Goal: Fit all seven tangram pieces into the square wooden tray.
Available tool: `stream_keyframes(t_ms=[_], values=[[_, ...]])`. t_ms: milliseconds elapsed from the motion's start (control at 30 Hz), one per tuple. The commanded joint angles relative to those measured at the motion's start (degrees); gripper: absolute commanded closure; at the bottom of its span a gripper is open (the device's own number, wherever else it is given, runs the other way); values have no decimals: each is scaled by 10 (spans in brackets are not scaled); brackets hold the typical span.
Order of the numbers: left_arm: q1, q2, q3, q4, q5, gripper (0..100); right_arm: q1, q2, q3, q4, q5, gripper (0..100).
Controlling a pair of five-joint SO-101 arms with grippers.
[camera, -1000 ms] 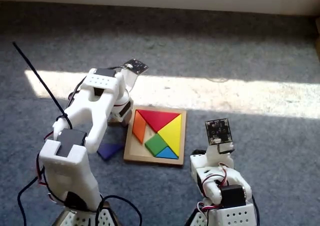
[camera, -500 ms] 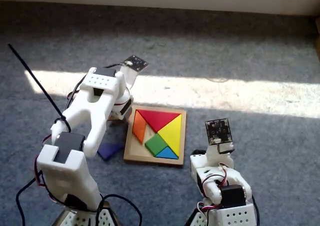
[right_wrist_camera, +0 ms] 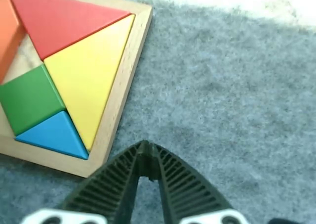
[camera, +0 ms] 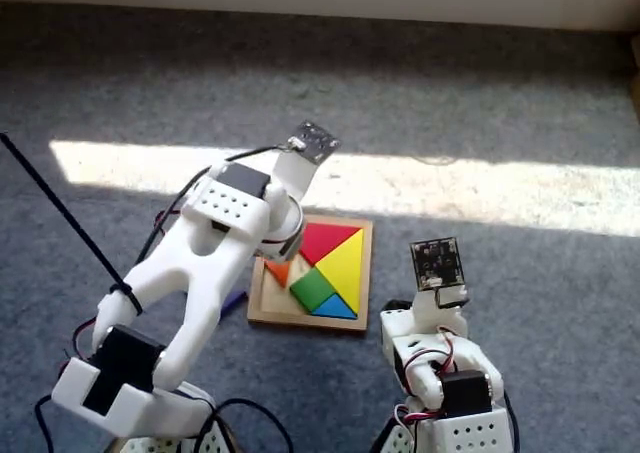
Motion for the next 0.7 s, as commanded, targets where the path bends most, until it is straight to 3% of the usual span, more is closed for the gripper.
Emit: stream_keyframes(t_ms=[0, 167, 367, 567, 667], values=[[49, 0, 2, -27, 91, 912, 7, -7, 66, 1, 5, 994], [56, 54, 2, -73, 180, 912, 7, -7, 66, 1, 5, 994], [54, 78, -2, -74, 222, 909, 7, -7, 66, 1, 5, 994], [51, 78, -2, -51, 248, 716, 7, -7, 66, 1, 5, 994], [53, 78, -12, -40, 269, 702, 7, -7, 66, 1, 5, 994]])
